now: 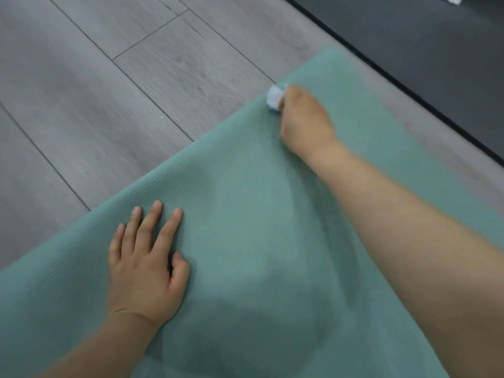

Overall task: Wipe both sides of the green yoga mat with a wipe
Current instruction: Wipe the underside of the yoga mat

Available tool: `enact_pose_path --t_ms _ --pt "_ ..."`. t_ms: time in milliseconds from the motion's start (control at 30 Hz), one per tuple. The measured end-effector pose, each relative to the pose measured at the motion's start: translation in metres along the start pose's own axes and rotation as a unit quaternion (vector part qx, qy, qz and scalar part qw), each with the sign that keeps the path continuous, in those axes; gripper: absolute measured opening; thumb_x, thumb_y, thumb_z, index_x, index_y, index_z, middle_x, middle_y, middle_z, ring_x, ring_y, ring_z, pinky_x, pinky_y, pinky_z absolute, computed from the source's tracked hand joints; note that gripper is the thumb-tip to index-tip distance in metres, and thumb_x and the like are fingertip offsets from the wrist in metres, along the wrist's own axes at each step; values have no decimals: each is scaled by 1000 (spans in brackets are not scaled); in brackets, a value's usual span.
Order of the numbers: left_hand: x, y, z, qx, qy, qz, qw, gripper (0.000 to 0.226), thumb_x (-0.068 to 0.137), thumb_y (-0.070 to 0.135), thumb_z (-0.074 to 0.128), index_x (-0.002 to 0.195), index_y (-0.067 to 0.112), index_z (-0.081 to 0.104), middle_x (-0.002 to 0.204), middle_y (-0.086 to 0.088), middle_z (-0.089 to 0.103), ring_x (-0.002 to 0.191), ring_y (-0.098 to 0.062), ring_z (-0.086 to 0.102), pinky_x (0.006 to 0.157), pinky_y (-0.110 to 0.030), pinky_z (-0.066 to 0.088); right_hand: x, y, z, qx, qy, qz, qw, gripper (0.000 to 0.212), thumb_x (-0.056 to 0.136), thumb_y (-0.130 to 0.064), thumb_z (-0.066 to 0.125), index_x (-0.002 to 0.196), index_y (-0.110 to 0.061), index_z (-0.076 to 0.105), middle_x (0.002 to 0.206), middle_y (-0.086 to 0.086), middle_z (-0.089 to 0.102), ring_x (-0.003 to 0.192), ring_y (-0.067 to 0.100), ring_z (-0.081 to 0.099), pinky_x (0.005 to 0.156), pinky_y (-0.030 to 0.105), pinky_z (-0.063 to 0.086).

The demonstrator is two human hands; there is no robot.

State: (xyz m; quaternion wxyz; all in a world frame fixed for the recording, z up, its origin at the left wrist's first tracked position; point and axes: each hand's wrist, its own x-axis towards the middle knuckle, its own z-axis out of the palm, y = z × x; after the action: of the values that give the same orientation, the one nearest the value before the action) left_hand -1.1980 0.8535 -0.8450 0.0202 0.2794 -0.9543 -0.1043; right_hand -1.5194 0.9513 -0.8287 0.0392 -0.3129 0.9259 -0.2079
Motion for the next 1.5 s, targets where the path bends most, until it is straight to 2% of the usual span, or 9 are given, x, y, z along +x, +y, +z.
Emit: enact_pose_path --t_ms 167,300,467,567,733,900,1067,1333,1500 --pt "-2 -2 -1 1 -21 -10 1000 67 82 35 35 148 22 45 157 -9 35 147 -33 25 122 -48 11 32 41 -12 4 95 307 947 34 92 -13 47 124 -5 47 130 12 54 121 28 50 97 31 38" --pt "0 -2 -1 2 -23 -8 1000 67 81 34 36 146 21 47 157 -9 35 147 -33 25 121 -48 12 -34 -50 34 49 4 -23 999 26 89 -10 46 111 -13 60 110 9 63 105 28 59 86 32 42" --pt "-1 -1 1 0 -6 -2 1000 64 80 34 37 139 17 53 154 -10 39 145 -34 28 120 -50 14 -120 -75 30 39 -191 -349 917 18 78 -4 60 95 -4 56 89 16 61 79 34 60 65 38 47" --pt "0 -3 0 -4 -8 -5 1000 66 81 34 36 144 20 49 154 -10 39 145 -34 27 121 -48 12 -32 -1 8 -68 -30 -96 993 27 87 -8 47 113 0 53 112 22 60 103 39 58 86 42 45" --pt "-1 -2 0 1 -12 -6 1000 66 81 34 36 145 21 48 155 -9 37 146 -33 26 122 -46 10 30 68 -37 -23 75 284 955 33 91 -15 49 120 0 51 128 20 55 118 35 51 95 36 41" --pt "-1 -2 0 1 -17 -7 1000 66 81 34 35 145 21 48 155 -9 37 146 -34 26 122 -47 11 -70 -38 13 64 -12 -67 996 14 92 -13 50 99 -8 62 100 16 66 94 33 61 79 35 42" --pt "-1 -2 1 -1 -12 -4 1000 66 81 34 35 145 21 48 155 -9 37 146 -33 26 121 -47 12 -155 -58 14 68 -229 -313 919 17 77 -3 62 93 -6 56 90 16 61 81 35 61 71 37 49" --pt "-2 -2 0 -5 -4 1 1000 66 82 34 34 144 19 50 155 -10 38 145 -34 27 121 -49 14 -7 80 -32 -39 81 257 962 28 89 -11 45 113 0 55 118 21 59 110 37 54 88 37 42" --pt "-1 -2 1 -4 -4 0 1000 67 81 34 35 144 19 50 155 -11 39 145 -35 29 121 -47 12 -97 -15 12 45 -34 -113 992 17 85 -8 53 99 -4 60 101 18 63 93 37 61 77 39 46"
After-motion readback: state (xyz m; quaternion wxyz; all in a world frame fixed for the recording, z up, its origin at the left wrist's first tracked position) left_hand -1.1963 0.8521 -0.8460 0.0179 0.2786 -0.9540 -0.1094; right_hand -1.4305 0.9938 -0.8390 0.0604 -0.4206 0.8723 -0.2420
